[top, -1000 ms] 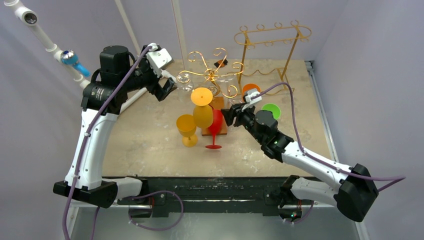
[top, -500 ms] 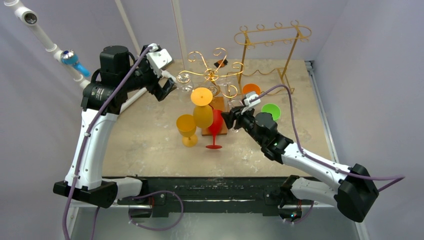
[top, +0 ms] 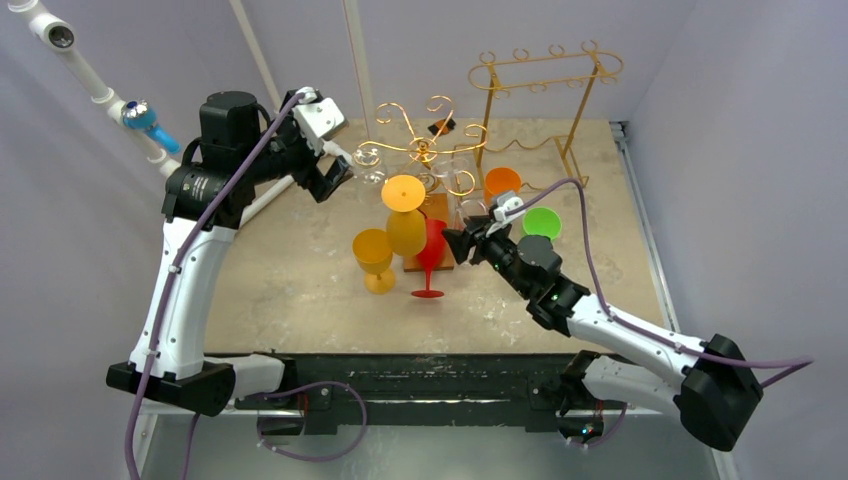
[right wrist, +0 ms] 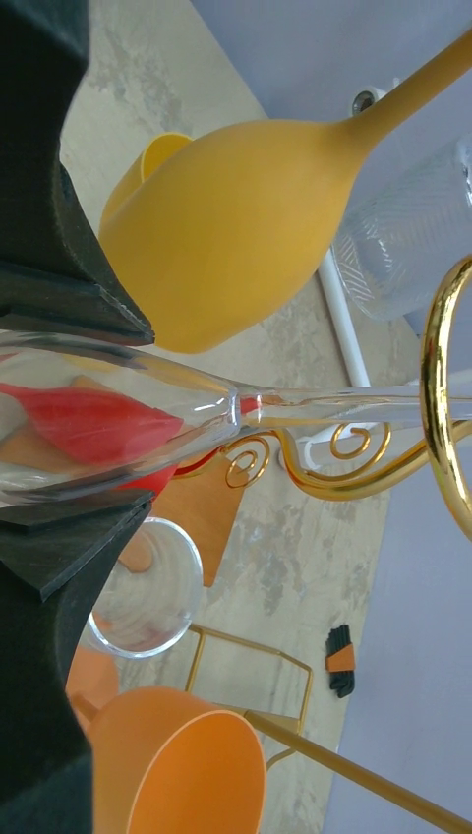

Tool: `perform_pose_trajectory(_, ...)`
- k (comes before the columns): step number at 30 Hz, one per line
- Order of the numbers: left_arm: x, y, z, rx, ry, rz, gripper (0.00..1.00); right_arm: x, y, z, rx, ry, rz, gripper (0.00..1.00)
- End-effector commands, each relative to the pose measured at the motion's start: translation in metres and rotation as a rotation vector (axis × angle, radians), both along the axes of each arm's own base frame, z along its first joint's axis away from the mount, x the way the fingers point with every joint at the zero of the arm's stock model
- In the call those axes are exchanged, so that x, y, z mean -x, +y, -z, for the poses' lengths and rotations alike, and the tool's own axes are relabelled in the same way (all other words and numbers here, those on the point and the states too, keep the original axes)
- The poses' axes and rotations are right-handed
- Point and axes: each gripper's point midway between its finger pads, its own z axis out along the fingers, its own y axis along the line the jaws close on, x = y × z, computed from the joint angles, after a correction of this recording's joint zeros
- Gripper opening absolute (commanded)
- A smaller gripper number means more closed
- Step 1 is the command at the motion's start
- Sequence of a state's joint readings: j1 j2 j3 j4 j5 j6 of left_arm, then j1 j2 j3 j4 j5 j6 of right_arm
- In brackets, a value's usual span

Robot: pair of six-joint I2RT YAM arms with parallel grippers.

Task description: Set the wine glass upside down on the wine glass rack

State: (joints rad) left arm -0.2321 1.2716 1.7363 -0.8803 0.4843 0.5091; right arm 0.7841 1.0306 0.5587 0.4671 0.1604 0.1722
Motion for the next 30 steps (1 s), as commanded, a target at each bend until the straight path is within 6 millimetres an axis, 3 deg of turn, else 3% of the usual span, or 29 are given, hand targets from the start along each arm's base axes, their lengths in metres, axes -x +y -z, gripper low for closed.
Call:
perform_pose_trajectory(1,0.002,0.007,-0.011,0.009,-0.022,-0.048,0.94,0.005,0.003,-0.033,-0.079,-0.111,-0.027,0.00)
perform_pose_trajectory(15,0.001,0.008,-0.010,0.000,-0.026,-0.050,0.94,0.015,-0.005,-0.038,-0.204,-0.196,-0.028,0.00)
perform_pose_trajectory(30,0.001,0.009,-0.010,-0.009,-0.031,-0.048,0.94,0.014,-0.018,-0.027,-0.335,-0.185,0.031,0.00)
